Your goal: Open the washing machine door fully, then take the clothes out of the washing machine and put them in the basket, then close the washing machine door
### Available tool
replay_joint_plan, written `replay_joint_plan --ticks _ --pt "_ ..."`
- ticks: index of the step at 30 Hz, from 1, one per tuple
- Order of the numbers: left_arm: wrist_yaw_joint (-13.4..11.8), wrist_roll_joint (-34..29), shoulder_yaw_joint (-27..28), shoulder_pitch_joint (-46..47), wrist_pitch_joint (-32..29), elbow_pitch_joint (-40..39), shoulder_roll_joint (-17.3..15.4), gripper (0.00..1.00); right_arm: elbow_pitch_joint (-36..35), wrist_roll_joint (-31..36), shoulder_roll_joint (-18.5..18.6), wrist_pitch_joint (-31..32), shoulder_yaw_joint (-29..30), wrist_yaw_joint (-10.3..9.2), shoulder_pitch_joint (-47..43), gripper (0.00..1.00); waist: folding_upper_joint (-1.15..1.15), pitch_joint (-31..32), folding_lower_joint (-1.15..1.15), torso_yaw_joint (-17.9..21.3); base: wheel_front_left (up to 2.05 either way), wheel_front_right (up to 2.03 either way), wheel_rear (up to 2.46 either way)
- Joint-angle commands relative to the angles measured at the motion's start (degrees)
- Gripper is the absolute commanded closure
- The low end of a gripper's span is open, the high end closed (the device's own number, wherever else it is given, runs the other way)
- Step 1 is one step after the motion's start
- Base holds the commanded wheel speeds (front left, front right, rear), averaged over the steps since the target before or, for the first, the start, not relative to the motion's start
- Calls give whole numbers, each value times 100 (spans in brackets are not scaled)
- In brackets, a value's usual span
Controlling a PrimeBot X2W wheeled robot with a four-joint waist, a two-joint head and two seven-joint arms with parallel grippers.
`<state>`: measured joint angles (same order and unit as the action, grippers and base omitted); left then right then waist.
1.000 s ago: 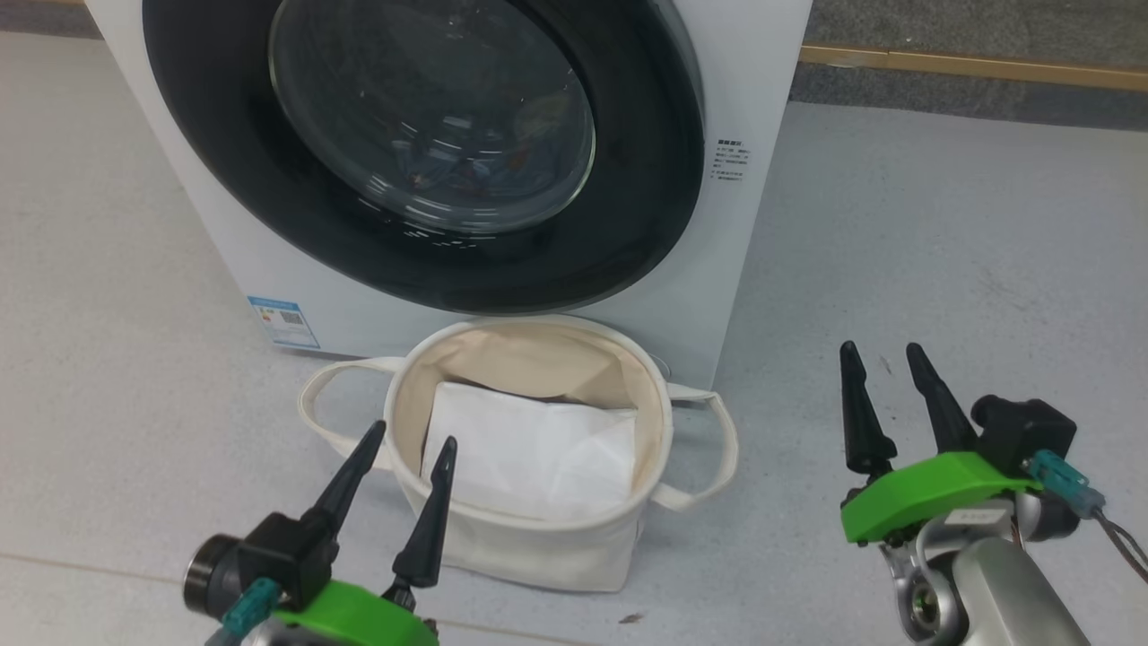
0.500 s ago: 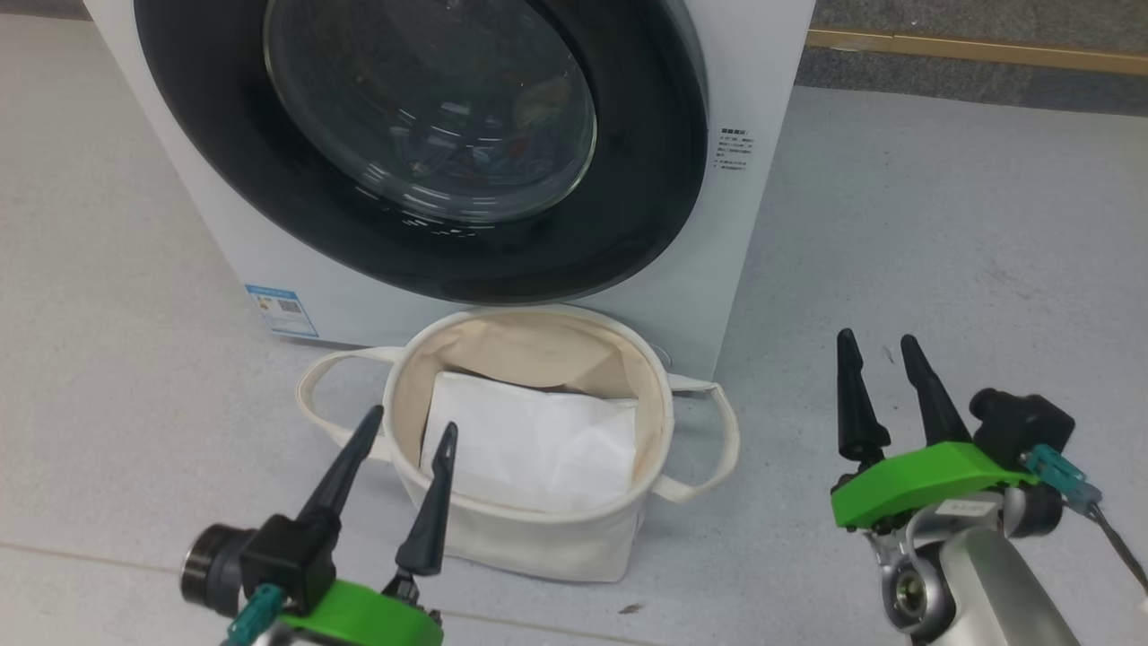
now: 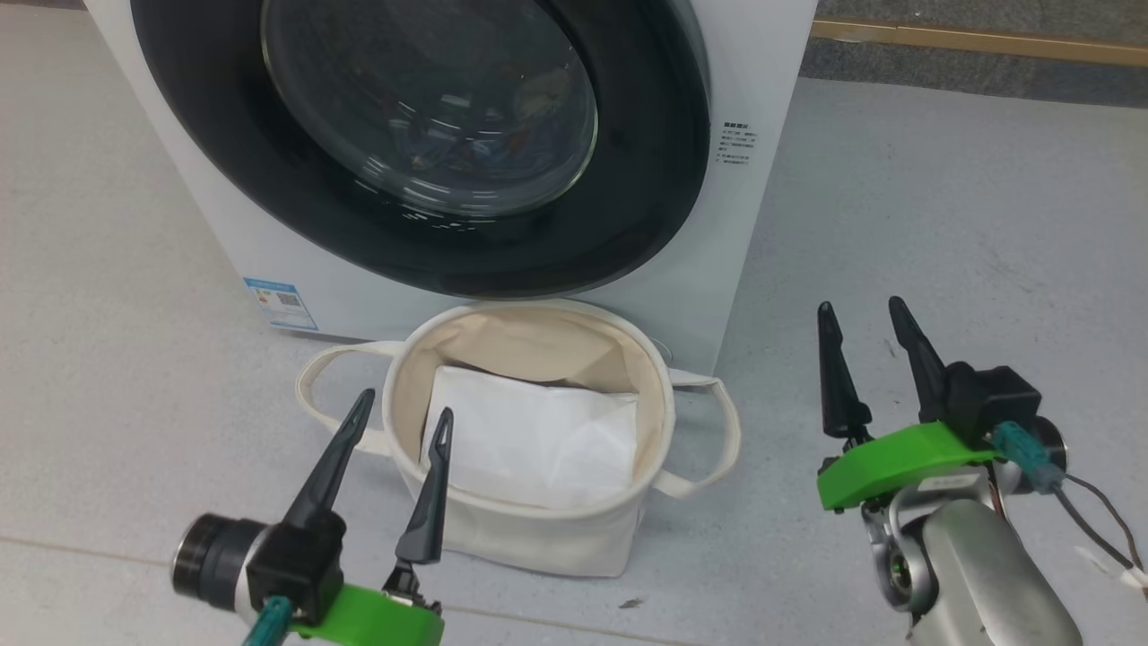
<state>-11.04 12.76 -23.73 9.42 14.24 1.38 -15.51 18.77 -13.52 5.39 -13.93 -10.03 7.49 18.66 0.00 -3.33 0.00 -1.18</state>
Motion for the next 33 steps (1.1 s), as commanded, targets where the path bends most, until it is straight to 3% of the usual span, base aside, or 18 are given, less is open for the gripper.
replay_joint_plan --ticks 1,3,6,8,19,33 --pt "-4 -143 171 228 70 -230 -48 0 -188 127 -5 -102 -137 0 302 0 0 1 0 -2 0 0 0" --pt "36 -79 225 197 75 -224 43 0 -140 -41 -51 -107 -112 0 277 0 0 11 0 -3 0 0 0" --pt "212 353 447 126 75 -326 337 0 14 -1004 -155 -62 -67 0 260 0 0 33 0 -10 0 0 0" --pt "295 359 504 80 75 -285 370 0 95 -1125 -103 -63 -107 0 301 0 0 49 0 -10 0 0 0" --pt "477 329 645 21 75 201 508 0 197 -784 -7 -102 -227 0 361 0 0 74 0 -16 0 0 0" --pt "671 131 824 4 75 26 704 0 17 -446 -49 -106 -252 0 281 0 0 11 0 -42 0 0 0"
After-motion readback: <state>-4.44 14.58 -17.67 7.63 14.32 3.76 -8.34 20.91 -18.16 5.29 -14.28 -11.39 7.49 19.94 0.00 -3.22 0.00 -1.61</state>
